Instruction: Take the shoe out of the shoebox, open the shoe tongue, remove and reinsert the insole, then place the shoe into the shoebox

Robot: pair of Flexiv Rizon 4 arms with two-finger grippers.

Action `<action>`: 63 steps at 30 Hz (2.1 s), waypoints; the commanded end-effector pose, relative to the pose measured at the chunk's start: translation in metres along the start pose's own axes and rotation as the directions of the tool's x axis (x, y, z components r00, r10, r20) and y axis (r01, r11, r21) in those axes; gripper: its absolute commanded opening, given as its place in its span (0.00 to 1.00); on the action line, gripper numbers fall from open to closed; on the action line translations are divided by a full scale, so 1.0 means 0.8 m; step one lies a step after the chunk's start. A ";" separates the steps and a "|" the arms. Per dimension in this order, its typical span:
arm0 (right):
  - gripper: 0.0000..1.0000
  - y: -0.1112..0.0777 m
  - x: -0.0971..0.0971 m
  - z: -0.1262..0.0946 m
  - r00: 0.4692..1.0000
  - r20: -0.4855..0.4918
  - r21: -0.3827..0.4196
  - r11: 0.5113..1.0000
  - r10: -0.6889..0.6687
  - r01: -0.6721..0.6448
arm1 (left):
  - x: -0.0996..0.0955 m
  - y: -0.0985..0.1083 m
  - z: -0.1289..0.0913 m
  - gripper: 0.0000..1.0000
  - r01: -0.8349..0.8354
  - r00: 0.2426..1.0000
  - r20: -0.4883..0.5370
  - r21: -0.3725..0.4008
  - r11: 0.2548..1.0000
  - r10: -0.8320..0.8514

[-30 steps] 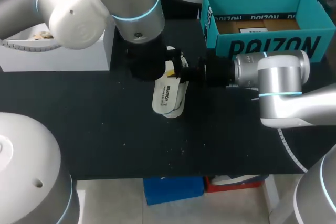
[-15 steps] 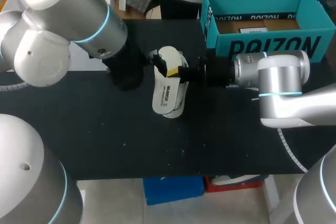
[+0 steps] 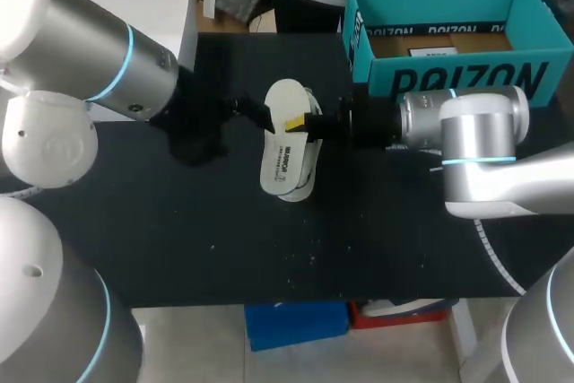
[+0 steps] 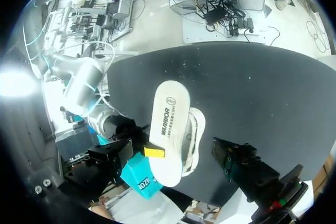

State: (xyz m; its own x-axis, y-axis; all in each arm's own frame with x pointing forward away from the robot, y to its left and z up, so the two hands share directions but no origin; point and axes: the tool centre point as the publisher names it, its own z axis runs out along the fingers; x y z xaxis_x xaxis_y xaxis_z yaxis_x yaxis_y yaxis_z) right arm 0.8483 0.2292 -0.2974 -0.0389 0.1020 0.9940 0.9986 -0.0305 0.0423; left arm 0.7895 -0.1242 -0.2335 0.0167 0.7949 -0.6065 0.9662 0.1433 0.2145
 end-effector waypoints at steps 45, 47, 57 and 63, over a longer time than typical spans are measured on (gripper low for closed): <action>0.00 -0.001 0.000 0.001 1.000 0.001 -0.002 1.000 0.000 0.000 | 0.021 0.006 0.039 1.00 0.044 0.765 0.644 -0.010 0.999 -0.027; 0.00 -0.001 0.000 0.001 1.000 0.001 -0.002 1.000 0.000 0.000 | 0.020 0.009 0.044 1.00 0.039 0.743 0.669 -0.009 0.999 -0.023; 0.00 -0.001 0.000 0.001 1.000 0.001 -0.002 1.000 0.000 0.000 | 0.011 0.028 0.076 1.00 0.060 0.683 0.728 0.015 0.998 -0.052; 0.00 -0.001 0.000 0.001 1.000 0.001 -0.002 1.000 0.000 0.000 | 0.010 0.030 0.090 1.00 0.067 0.643 0.764 0.026 0.997 -0.063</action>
State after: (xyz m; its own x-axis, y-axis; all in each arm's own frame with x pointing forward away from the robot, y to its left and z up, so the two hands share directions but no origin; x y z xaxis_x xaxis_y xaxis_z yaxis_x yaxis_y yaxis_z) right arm 0.8483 0.2293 -0.2975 -0.0390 0.1021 0.9940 0.9986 -0.0305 0.0423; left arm 0.8249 -0.1504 -0.2808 0.1338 0.0837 -0.9875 0.9718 0.1843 0.1473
